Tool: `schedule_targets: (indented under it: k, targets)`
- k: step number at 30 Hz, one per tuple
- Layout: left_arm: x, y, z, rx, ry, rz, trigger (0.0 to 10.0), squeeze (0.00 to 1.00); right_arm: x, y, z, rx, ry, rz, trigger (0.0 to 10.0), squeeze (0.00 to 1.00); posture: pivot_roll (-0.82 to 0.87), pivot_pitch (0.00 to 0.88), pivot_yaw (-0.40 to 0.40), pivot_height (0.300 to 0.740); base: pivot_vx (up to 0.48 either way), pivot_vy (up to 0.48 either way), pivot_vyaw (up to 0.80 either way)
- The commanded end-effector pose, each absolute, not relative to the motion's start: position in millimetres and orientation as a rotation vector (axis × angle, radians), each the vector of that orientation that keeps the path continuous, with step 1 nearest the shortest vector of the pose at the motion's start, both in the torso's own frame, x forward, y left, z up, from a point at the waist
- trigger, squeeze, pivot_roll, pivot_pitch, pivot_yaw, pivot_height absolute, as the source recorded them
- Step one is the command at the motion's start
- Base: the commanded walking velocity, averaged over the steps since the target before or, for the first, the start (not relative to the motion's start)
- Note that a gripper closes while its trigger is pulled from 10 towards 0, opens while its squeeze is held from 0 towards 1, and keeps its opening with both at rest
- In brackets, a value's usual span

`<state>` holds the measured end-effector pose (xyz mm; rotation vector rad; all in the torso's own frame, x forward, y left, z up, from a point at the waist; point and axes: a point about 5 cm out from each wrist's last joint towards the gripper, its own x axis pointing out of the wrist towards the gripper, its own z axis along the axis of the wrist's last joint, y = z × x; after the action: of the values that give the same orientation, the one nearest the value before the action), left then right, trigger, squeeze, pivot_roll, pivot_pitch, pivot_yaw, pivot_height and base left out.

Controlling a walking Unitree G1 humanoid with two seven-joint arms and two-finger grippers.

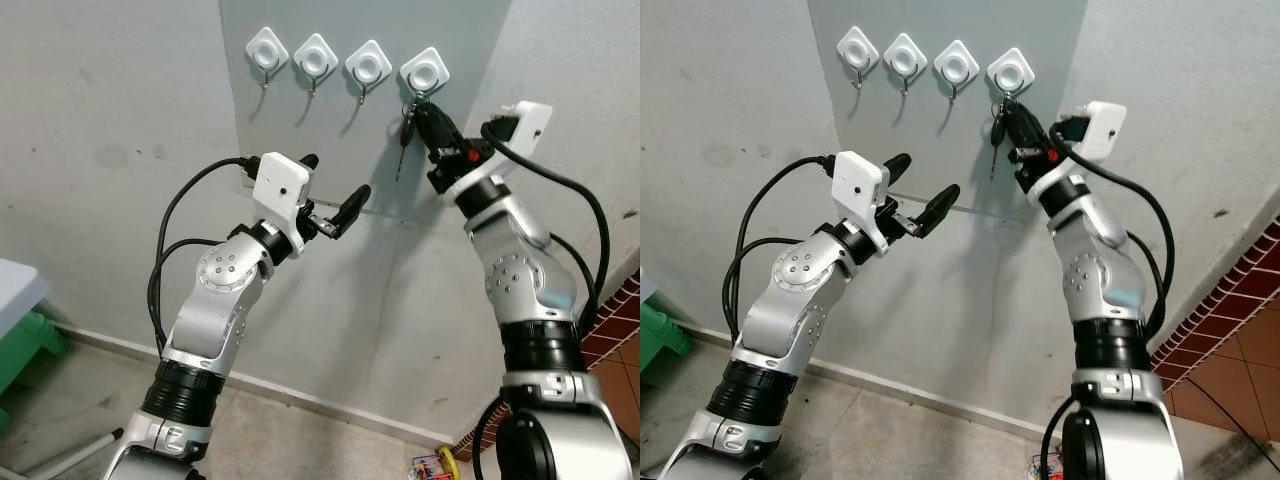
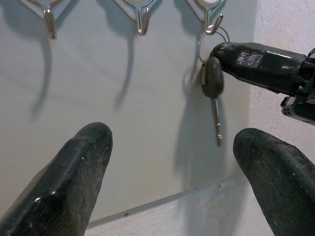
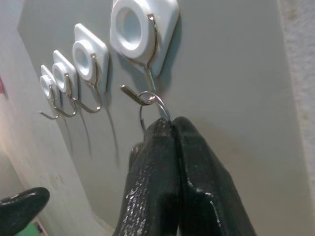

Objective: Hang keys on a hook

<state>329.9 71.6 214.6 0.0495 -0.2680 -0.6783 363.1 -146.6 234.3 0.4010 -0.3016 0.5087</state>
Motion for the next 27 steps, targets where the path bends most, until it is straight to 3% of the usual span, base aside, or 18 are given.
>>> schedule_targets:
  k: [1, 6, 7, 8, 9, 10, 19, 27]
  targets:
    - [329.2, 71.9, 221.9, 0.056, -0.292, -0.672, 10.0, 0.00, 361.7, -148.6, 229.1, 0.400, -0.269, 0.492, 10.0, 0.00, -0.01, 0.000, -0.020, 0.740, 0.000, 0.000, 0.00]
    - [328.9, 71.9, 221.4, 0.056, -0.292, -0.671, 10.0, 0.00, 358.8, -148.3, 224.0, 0.413, -0.253, 0.496, 10.0, 0.00, -0.01, 0.000, -0.019, 0.740, 0.000, 0.000, 0.00]
    - [328.9, 71.9, 221.4, 0.056, -0.292, -0.671, 10.0, 0.00, 358.8, -148.3, 224.0, 0.413, -0.253, 0.496, 10.0, 0.47, -0.01, 0.000, -0.019, 0.740, 0.000, 0.000, 0.00]
    - [328.9, 71.9, 221.4, 0.056, -0.292, -0.671, 10.0, 0.00, 358.8, -148.3, 224.0, 0.413, -0.253, 0.496, 10.0, 0.47, -0.01, 0.000, -0.019, 0.740, 0.000, 0.000, 0.00]
    - [329.0, 71.7, 221.4, 0.056, -0.292, -0.670, 10.0, 0.00, 358.5, -148.4, 223.4, 0.417, -0.251, 0.494, 10.0, 0.82, -0.01, 0.000, -0.019, 0.740, 0.000, 0.000, 0.00]
    - [329.1, 71.9, 221.1, 0.057, -0.293, -0.666, 10.0, 0.00, 357.5, -147.9, 223.6, 0.427, -0.256, 0.502, 10.0, 1.00, -0.01, 0.000, -0.018, 0.740, 0.000, 0.000, 0.00]
    - [330.0, 76.0, 218.7, 0.043, -0.289, -0.615, 10.0, 0.00, 348.3, -153.0, 232.7, 0.346, -0.436, 0.444, 10.0, 1.00, -0.01, 0.000, -0.016, 0.740, 0.000, 0.000, 0.00]
    - [331.7, 84.8, 204.3, 0.019, -0.254, -0.515, 10.0, 0.00, 340.6, -152.8, 212.5, 0.231, -0.413, 0.390, 10.0, 1.00, -0.01, 0.000, -0.007, 0.740, 0.000, 0.000, 0.00]
